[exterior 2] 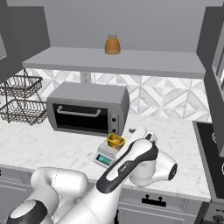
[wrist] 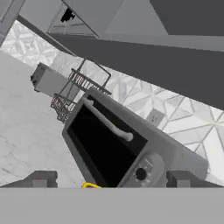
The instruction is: Pick the canned food and place it on the digital scale for weighing, and close the cabinet.
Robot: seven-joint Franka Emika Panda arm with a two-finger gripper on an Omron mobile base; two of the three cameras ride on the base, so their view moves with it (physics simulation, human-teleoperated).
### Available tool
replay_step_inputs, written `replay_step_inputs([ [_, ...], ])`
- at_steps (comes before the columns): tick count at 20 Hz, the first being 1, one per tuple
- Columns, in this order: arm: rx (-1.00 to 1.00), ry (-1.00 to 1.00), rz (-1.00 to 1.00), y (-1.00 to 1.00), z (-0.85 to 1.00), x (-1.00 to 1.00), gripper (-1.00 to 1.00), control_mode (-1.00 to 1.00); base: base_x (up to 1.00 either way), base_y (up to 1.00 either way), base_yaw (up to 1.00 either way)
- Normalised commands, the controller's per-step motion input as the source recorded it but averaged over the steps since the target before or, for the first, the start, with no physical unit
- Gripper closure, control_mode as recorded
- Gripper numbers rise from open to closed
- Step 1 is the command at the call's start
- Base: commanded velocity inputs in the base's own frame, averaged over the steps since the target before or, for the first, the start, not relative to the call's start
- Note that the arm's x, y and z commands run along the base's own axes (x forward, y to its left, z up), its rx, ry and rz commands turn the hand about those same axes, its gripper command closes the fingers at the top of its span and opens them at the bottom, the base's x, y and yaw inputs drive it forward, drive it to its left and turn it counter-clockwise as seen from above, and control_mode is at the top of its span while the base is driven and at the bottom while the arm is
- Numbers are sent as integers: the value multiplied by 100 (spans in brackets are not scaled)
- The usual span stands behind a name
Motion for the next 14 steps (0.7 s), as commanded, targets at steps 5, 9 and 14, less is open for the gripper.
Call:
replay_step_inputs([
  [5,0,-56,-28,13,37,0,-100,-100,0,0,0],
  [9,0,-64,-36,1,14,16,-100,-100,0,0,0],
  [14,0,-43,-22,-33,19,11,-100,-100,0,0,0],
])
